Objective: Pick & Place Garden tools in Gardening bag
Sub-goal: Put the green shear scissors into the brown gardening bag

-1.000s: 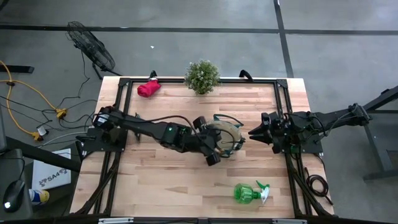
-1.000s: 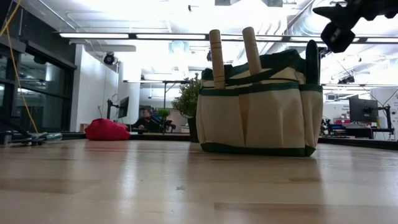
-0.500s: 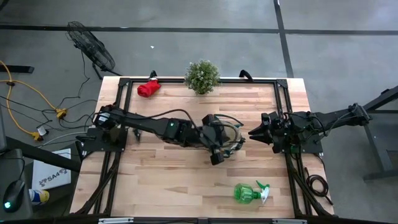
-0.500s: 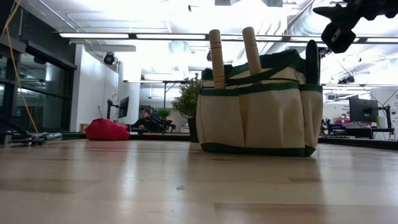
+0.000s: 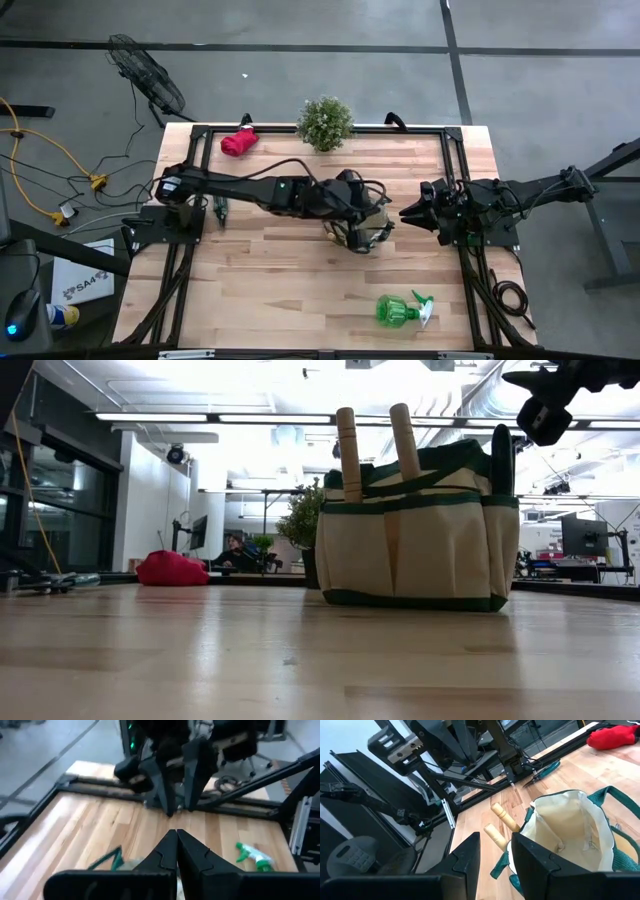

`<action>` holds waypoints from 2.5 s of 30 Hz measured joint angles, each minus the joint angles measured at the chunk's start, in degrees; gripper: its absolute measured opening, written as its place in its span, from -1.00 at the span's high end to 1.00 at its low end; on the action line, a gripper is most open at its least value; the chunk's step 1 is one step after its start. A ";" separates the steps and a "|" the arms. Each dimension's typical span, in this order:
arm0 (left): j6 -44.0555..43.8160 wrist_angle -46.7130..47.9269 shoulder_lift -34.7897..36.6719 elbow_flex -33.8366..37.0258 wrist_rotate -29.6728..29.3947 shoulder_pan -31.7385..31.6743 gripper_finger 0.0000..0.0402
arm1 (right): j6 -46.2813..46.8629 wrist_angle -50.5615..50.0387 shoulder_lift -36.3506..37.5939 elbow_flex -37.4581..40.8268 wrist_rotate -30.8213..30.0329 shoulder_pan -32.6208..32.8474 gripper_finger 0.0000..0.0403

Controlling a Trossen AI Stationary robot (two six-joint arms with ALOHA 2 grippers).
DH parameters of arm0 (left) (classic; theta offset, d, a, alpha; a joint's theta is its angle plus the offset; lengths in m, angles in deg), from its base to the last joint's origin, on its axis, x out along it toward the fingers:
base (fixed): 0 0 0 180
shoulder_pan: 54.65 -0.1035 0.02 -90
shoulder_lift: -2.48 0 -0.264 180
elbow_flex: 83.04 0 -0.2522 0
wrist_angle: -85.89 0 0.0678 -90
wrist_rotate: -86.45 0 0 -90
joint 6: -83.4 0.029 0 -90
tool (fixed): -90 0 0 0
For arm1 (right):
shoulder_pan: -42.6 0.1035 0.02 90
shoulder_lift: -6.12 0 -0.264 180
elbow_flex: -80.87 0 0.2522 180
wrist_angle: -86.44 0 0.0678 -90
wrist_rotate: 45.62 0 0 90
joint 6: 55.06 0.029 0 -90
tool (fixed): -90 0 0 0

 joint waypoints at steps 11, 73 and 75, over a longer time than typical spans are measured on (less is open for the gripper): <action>7.56 0.69 -0.34 0.00 15.54 -4.79 1.00 | -0.17 -0.18 0.00 0.01 0.35 0.00 0.49; -56.01 35.50 63.10 74.53 7.10 -32.47 1.00 | -0.19 -0.28 0.02 0.00 0.39 0.00 0.49; -56.87 36.23 63.73 74.47 7.32 -31.52 1.00 | -0.19 -0.26 0.00 0.01 0.39 -0.01 0.49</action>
